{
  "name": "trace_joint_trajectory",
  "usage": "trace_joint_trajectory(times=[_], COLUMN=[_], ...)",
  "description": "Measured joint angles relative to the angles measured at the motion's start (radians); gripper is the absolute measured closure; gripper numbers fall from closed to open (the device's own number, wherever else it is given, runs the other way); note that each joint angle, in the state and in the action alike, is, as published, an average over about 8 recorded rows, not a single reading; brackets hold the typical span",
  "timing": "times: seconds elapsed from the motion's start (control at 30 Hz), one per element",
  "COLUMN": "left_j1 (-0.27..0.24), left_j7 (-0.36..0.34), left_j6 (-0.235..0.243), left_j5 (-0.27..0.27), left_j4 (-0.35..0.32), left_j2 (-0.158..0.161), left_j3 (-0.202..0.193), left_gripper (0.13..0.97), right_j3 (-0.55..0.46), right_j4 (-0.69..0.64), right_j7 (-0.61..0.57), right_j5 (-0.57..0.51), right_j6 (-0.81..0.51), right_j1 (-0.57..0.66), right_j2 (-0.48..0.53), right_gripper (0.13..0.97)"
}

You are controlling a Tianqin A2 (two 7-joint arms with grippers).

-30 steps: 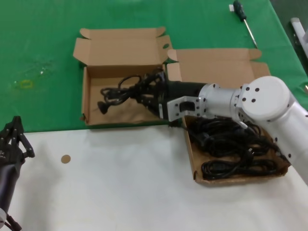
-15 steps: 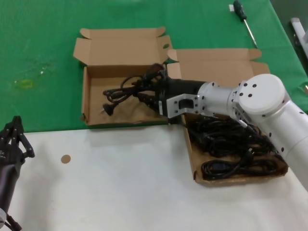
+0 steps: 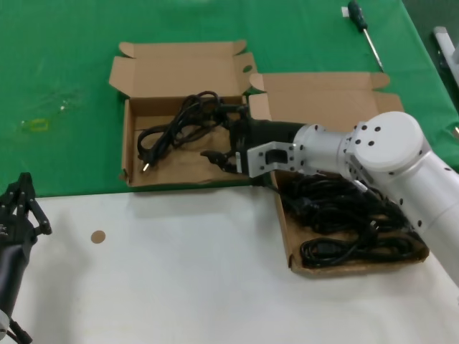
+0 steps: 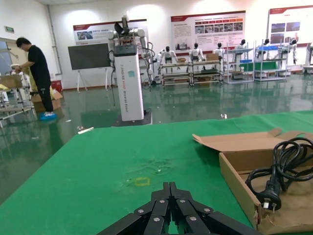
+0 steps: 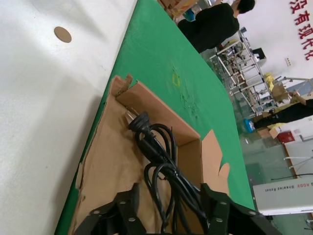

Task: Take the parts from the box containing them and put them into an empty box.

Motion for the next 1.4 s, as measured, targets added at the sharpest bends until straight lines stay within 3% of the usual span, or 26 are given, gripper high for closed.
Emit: trace_joint_trajectory(times=[0.23,0.5,0.63,0.9,1.2,1.4], left_j1=[0.000,0.000,0.000,0.000,0.000,0.000], left_j7=[0.000,0.000,0.000,0.000,0.000,0.000], left_j6=[0.000,0.000,0.000,0.000,0.000,0.000], left_j5=[0.000,0.000,0.000,0.000,0.000,0.000], left_j4=[0.000,0.000,0.000,0.000,0.000,0.000], left_j2=[0.000,0.000,0.000,0.000,0.000,0.000], left_j3=[0.000,0.000,0.000,0.000,0.000,0.000], left_gripper=[0.945,0.945,0.945,0.945,0.926,0.915], right_j3=[0.004,0.027,0.042,0.069,0.081,0.105], right_j4=[0.072,0.208,0.277,0.360,0.376,0.401], right_j7=[0.057,0.127,0.155,0.173,0.188,0.225], right_j5=[-0.007,-0.001,0.008,0.033,0.043,0.060], right_j6=[-0.007,-0.010,-0.011,-0.015,0.000,0.039], right_j1=[-0.027,-0.089,-0.125,-0.175,-0.197,-0.241], right_j2=[0.044,0.119,0.158,0.208,0.208,0.199], right_gripper=[0.609,0.395,0.395,0.235,0.148,0.143])
